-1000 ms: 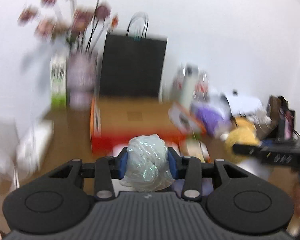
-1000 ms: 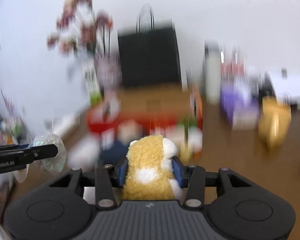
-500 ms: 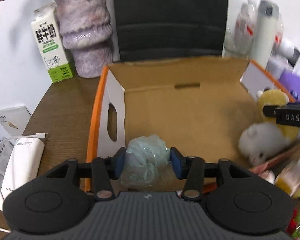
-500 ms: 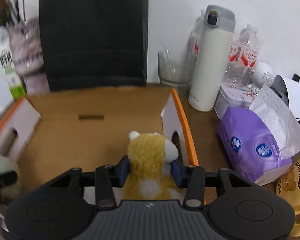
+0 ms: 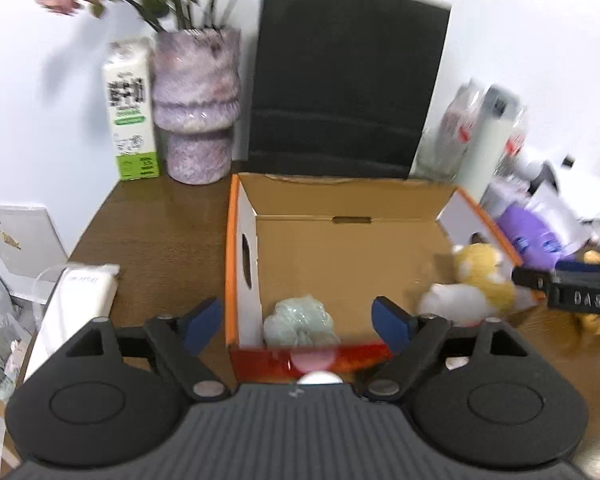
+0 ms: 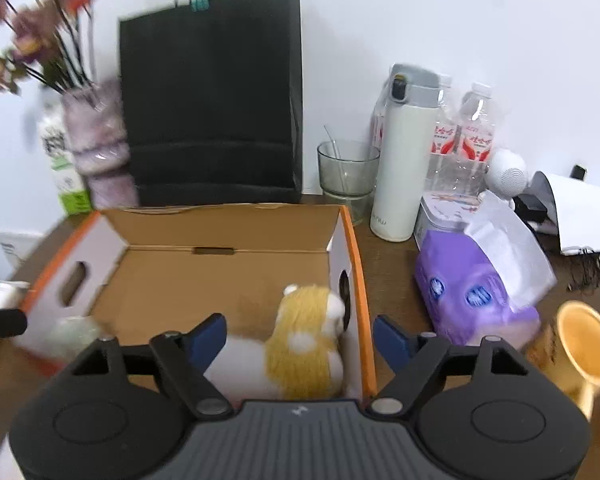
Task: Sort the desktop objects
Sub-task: 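Carry the bag and plush sheep into the cardboard box while both tools open, then grasp the white plastic container with the left tool while the right tool grasps the beige pad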
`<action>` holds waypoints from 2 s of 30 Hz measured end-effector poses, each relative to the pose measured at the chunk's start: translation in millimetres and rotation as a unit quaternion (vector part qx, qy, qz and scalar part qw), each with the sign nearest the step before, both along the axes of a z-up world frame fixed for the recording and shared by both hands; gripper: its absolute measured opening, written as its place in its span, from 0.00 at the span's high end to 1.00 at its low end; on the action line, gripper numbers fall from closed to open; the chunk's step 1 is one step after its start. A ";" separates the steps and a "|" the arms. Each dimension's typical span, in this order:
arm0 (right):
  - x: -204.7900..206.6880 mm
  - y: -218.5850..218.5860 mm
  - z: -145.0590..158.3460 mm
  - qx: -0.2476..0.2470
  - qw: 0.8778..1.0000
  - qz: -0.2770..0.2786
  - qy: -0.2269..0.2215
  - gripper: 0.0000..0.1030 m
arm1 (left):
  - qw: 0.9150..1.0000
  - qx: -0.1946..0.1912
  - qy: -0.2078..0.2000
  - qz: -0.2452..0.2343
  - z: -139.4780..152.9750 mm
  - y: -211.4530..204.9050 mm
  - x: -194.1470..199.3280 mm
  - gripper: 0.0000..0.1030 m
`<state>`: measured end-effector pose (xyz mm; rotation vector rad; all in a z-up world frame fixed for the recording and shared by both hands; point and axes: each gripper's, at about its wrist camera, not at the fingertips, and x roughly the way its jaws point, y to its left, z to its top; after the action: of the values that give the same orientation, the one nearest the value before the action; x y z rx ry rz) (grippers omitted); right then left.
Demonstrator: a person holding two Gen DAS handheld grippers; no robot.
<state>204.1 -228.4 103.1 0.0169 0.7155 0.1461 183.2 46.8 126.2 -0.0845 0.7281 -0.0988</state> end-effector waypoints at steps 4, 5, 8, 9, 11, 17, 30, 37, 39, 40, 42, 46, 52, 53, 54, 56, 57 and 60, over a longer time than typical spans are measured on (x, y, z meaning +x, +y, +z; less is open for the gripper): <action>-70.6 -14.1 -11.1 0.081 0.996 0.026 -0.006 0.15 | 0.998 -0.023 -0.066 0.010 -12.1 5.0 -81.6 0.02; -89.1 -14.5 -18.1 0.092 0.995 0.032 -0.005 0.15 | 0.998 -0.017 -0.062 0.012 -23.8 2.0 -102.7 0.01; -143.5 -7.2 -43.2 0.085 0.995 0.054 -0.007 0.15 | 0.998 0.012 -0.056 0.001 -58.6 -13.3 -154.8 0.01; -156.1 -4.3 -50.3 0.078 0.995 0.056 -0.006 0.15 | 0.998 0.017 -0.060 -0.006 -67.3 -17.2 -169.9 0.01; -181.3 0.1 -64.5 0.070 0.995 0.064 -0.008 0.15 | 0.998 0.017 -0.062 -0.016 -83.9 -21.9 -197.4 0.01; -236.1 9.0 -89.0 0.048 0.996 0.066 -0.024 0.14 | 0.996 0.039 -0.073 -0.025 -107.1 -29.1 -227.2 0.00; -259.9 6.3 -98.7 0.071 0.994 0.064 -0.058 0.12 | 0.990 0.098 -0.083 -0.057 -113.9 -61.3 -238.2 0.00; -261.3 12.3 -99.7 0.053 0.994 0.073 -0.063 0.12 | 0.993 0.075 -0.082 -0.048 -115.5 -52.5 -238.1 0.00; -257.5 10.9 -99.7 0.057 0.995 0.067 -0.052 0.12 | 0.993 0.068 -0.094 -0.031 -114.3 -48.4 -241.8 0.00; -254.7 10.3 -99.3 0.057 0.995 0.062 -0.045 0.12 | 0.993 0.068 -0.095 -0.032 -113.9 -47.3 -242.1 0.00; -248.5 6.8 -94.8 0.064 0.995 0.061 -0.038 0.12 | 0.993 0.060 -0.092 -0.044 -112.6 -44.1 -240.7 0.00; -224.6 -2.4 -74.9 0.132 0.988 0.057 -0.060 0.13 | 0.990 0.074 -0.106 -0.065 -95.2 -29.3 -219.0 0.00; -139.0 29.6 -49.9 0.133 0.985 0.093 -0.064 0.35 | 0.994 0.044 -0.093 -0.037 -84.9 -9.0 -146.9 0.00; -123.4 37.0 -49.0 0.129 0.985 0.098 -0.059 0.37 | 0.996 0.027 -0.077 -0.037 -89.3 -6.4 -134.9 0.00; -108.7 44.6 -49.7 0.126 0.985 0.104 -0.053 0.38 | 0.998 0.009 -0.058 -0.035 -94.5 -4.4 -122.2 0.00; -84.3 57.2 -54.1 0.116 0.987 0.105 -0.044 0.39 | 0.998 -0.023 -0.041 -0.046 -103.1 -0.3 -107.9 0.00; -76.4 60.8 -56.6 0.114 0.987 0.104 -0.039 0.45 | 0.997 -0.039 -0.043 -0.049 -105.1 2.5 -103.3 0.01; -62.9 68.8 -66.4 0.115 0.985 0.123 -0.024 0.67 | 0.995 -0.072 -0.040 -0.052 -110.5 10.5 -92.9 0.17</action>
<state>141.2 -159.6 36.7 0.1459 0.6479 0.4637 90.4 57.4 15.7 -0.1788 0.6444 -0.2523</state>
